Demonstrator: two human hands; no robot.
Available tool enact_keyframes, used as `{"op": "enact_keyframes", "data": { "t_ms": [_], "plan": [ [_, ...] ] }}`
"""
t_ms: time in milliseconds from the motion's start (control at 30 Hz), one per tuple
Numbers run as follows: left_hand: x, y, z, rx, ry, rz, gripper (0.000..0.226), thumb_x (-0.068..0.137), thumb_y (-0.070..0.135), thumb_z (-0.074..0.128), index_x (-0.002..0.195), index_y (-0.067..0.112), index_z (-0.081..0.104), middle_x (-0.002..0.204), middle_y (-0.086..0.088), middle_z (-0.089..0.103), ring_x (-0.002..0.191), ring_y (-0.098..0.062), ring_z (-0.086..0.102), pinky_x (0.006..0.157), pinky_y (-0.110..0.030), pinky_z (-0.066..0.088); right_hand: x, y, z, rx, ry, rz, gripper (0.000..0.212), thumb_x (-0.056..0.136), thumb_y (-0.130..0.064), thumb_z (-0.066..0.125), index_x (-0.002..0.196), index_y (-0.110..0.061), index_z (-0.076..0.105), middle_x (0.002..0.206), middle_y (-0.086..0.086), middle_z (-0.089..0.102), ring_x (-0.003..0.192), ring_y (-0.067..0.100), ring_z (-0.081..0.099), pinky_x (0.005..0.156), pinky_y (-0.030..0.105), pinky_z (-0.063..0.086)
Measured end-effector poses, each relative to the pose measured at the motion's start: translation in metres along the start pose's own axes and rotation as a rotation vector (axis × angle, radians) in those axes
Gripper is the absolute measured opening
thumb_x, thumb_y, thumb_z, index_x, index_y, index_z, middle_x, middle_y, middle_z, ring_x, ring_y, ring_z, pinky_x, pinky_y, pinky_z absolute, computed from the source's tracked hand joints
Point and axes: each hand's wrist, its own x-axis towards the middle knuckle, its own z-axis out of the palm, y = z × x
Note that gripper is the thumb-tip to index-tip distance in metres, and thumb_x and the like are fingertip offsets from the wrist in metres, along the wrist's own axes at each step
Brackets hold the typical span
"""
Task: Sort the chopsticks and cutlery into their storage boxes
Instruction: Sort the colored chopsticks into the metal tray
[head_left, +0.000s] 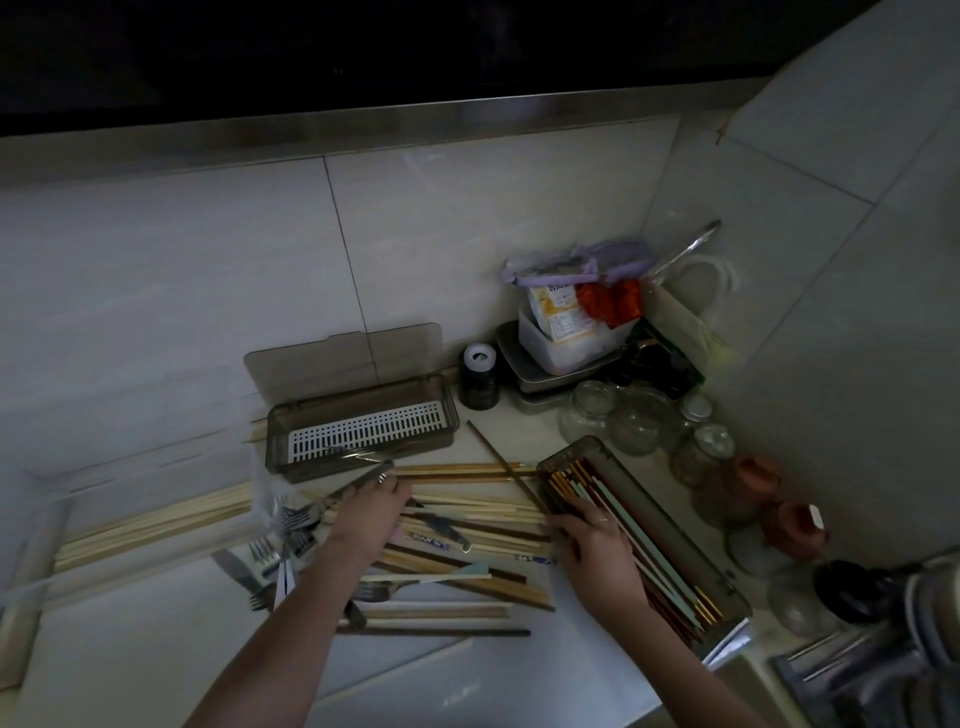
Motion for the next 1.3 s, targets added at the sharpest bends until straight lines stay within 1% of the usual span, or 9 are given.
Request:
{"op": "enact_keyframes", "data": {
  "t_ms": [100,233,433,567,667,900,1067,1233,1300],
  "plan": [
    [-0.012,0.002,-0.004,0.031,0.085,0.027,0.055,0.084,0.018,0.062,0.135,0.019,0.041,0.14,-0.007,0.041,0.13,-0.026,0.035,0.099,-0.046,0.031,0.001,-0.003,-0.001,0.002,0.041,-0.035,0.029,0.091,-0.018,0.055,0.116,-0.029,0.063,0.137,-0.002,0.048,0.125,0.022,0.046,0.103,0.042,0.041],
    [-0.029,0.031,-0.01,0.085,0.379,0.237,0.066,0.033,0.016,0.091,0.095,0.02,0.069,0.089,-0.007,0.063,0.083,-0.026,0.061,0.064,-0.046,0.053,0.002,-0.028,-0.002,0.015,0.204,-0.225,0.038,0.083,-0.006,0.062,0.117,-0.023,0.063,0.126,0.0,0.059,0.116,0.019,0.054,0.098,0.04,0.043],
    [-0.041,0.093,-0.021,-0.069,0.518,0.343,0.051,0.045,0.006,0.081,0.092,0.016,0.064,0.082,-0.004,0.057,0.077,-0.024,0.059,0.06,-0.032,0.049,0.007,-0.05,-0.006,-0.087,0.089,-0.343,0.013,0.09,-0.025,0.044,0.091,-0.022,0.057,0.08,-0.004,0.064,0.076,0.021,0.062,0.066,0.03,0.04],
    [-0.048,0.082,-0.019,-0.229,0.507,0.283,0.047,0.043,0.001,0.084,0.08,0.016,0.059,0.074,0.0,0.058,0.066,-0.017,0.058,0.052,-0.025,0.043,0.009,-0.016,-0.025,-0.118,0.084,-0.352,0.02,0.086,-0.012,0.058,0.101,-0.024,0.064,0.088,-0.002,0.065,0.08,0.019,0.061,0.069,0.031,0.045],
    [-0.05,0.06,-0.009,-0.282,0.479,0.132,0.04,0.047,-0.006,0.082,0.074,0.013,0.059,0.068,0.0,0.059,0.059,-0.015,0.056,0.049,-0.021,0.037,-0.006,0.02,-0.045,-0.045,0.204,-0.091,0.037,0.087,0.0,0.054,0.113,-0.022,0.066,0.1,0.003,0.066,0.088,0.019,0.061,0.077,0.031,0.047],
    [-0.074,0.036,0.057,-0.164,0.436,0.092,0.031,0.064,0.024,0.084,0.092,0.023,0.069,0.085,0.006,0.068,0.075,-0.013,0.067,0.06,-0.028,0.055,-0.026,0.06,-0.033,-0.097,-0.033,0.15,0.061,0.085,0.009,0.044,0.135,-0.027,0.051,0.146,0.007,0.042,0.132,0.025,0.04,0.11,0.037,0.034],
    [-0.093,0.037,0.081,-0.174,0.462,0.104,0.032,0.081,0.032,0.044,0.11,0.028,0.059,0.105,0.009,0.064,0.093,-0.01,0.063,0.07,-0.027,0.055,-0.018,0.039,-0.029,-0.109,0.022,0.156,0.05,0.088,-0.001,0.047,0.134,-0.02,0.052,0.146,0.006,0.041,0.131,0.026,0.04,0.109,0.041,0.037],
    [-0.107,0.039,0.084,-0.188,0.336,0.079,0.038,0.081,0.036,0.043,0.115,0.032,0.06,0.116,0.008,0.065,0.099,-0.01,0.066,0.074,-0.028,0.056,-0.01,-0.014,-0.012,-0.247,0.093,-0.394,0.053,0.067,0.0,0.076,0.116,-0.015,0.064,0.121,0.009,0.062,0.11,0.027,0.06,0.09,0.04,0.052],
    [-0.115,0.038,0.086,-0.209,0.26,0.064,0.043,0.083,0.039,0.038,0.118,0.032,0.062,0.124,0.007,0.064,0.108,-0.011,0.064,0.08,-0.031,0.055,0.002,-0.034,0.003,-0.26,-0.055,-0.471,0.064,0.073,0.0,0.067,0.133,-0.016,0.051,0.14,0.006,0.049,0.127,0.027,0.049,0.104,0.041,0.041]
  ]
}}
